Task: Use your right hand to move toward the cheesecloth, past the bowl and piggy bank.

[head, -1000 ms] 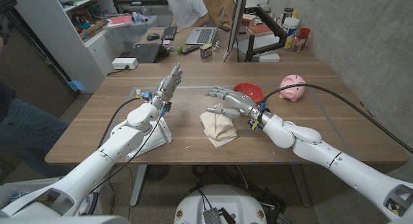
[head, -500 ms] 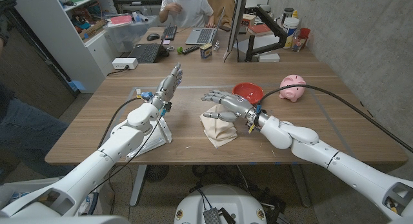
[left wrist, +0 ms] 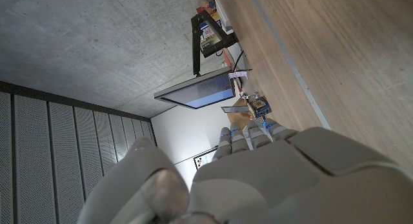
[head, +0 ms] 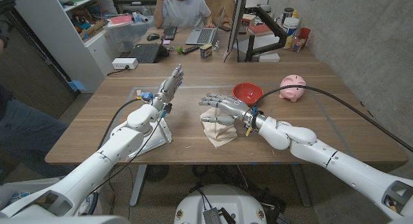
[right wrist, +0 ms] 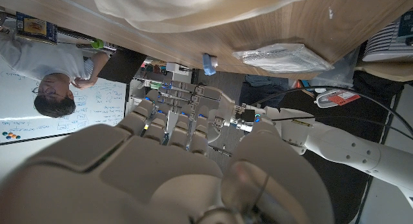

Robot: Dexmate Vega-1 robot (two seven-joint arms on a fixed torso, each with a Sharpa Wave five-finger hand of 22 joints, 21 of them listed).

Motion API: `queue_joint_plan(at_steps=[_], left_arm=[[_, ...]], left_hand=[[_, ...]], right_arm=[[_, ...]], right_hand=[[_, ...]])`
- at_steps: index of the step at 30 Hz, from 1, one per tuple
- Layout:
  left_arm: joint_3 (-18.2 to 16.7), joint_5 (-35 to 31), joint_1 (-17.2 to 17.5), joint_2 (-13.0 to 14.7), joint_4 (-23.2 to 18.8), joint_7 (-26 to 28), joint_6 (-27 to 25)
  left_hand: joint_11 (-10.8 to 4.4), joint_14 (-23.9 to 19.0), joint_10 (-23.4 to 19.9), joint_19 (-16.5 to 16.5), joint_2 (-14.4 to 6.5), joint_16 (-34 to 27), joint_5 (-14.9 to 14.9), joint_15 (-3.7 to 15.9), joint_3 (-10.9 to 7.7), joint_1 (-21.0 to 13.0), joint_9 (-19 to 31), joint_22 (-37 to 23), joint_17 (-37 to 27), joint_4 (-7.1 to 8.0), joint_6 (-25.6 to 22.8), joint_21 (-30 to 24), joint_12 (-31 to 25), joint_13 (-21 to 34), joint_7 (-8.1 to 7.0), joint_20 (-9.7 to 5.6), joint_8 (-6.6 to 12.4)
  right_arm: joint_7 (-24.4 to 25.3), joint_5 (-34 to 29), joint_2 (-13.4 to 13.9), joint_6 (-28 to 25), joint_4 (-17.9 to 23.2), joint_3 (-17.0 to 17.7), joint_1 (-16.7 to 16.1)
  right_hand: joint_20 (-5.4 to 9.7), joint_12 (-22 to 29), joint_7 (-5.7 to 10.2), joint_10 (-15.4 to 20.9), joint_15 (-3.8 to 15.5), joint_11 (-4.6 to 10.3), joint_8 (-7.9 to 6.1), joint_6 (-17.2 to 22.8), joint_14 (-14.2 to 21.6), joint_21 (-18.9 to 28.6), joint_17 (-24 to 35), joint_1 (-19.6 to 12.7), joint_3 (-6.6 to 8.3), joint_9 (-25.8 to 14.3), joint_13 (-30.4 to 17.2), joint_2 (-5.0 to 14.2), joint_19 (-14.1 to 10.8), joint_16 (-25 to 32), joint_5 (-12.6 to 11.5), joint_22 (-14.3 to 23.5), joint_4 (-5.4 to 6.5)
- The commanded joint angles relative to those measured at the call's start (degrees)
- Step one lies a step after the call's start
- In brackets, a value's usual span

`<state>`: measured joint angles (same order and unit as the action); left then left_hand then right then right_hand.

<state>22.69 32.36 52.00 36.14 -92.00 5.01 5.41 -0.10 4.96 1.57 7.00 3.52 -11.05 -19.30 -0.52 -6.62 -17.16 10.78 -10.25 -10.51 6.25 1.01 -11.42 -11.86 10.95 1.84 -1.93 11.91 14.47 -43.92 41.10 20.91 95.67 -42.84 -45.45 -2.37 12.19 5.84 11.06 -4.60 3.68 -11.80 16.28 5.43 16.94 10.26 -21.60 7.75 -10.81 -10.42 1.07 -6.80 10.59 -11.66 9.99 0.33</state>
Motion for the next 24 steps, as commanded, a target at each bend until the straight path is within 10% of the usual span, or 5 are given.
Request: queue_joint_plan(at_steps=[1, 24], left_arm=[[-0.2, 0.3, 0.6, 0.3, -0.5, 0.0, 0.0], [0.6, 0.4, -0.8, -1.1, 2.0, -1.1, 0.7]], left_hand=[[-0.43, 0.2, 0.0, 0.5, -0.5, 0.2, -0.3, -0.15, 0.42, -0.2, 0.1, -0.2, -0.1, 0.15, -0.4, 0.0, 0.1, 0.0, 0.14, -1.28, -0.23], [-0.40, 0.2, 0.0, 0.5, -0.7, 0.2, -0.3, -0.15, 0.69, -0.3, 0.2, -0.2, -0.1, 0.10, -0.5, -0.1, 0.1, 0.0, 0.01, -1.25, -0.24]], right_arm=[[-1.6, -1.9, 0.0, -1.5, 0.1, -1.4, 0.8], [-3.3, -2.2, -0.1, -3.9, -0.3, -2.8, 1.8]], right_hand=[[-0.35, 0.3, 0.10, 0.8, -0.28, -0.14, 0.19, 0.4, 0.7, -0.1, 0.2, 0.3, -0.14, -0.1, -0.1, -0.04, -0.4, 0.3, -0.2, 0.3, -0.11], [-0.50, 0.3, 0.36, 1.0, -0.24, -0.10, 0.30, 0.5, 1.1, -0.6, 0.2, 0.5, -0.32, -0.1, -0.2, 0.02, -0.5, 0.4, -0.3, 0.4, -0.11]])
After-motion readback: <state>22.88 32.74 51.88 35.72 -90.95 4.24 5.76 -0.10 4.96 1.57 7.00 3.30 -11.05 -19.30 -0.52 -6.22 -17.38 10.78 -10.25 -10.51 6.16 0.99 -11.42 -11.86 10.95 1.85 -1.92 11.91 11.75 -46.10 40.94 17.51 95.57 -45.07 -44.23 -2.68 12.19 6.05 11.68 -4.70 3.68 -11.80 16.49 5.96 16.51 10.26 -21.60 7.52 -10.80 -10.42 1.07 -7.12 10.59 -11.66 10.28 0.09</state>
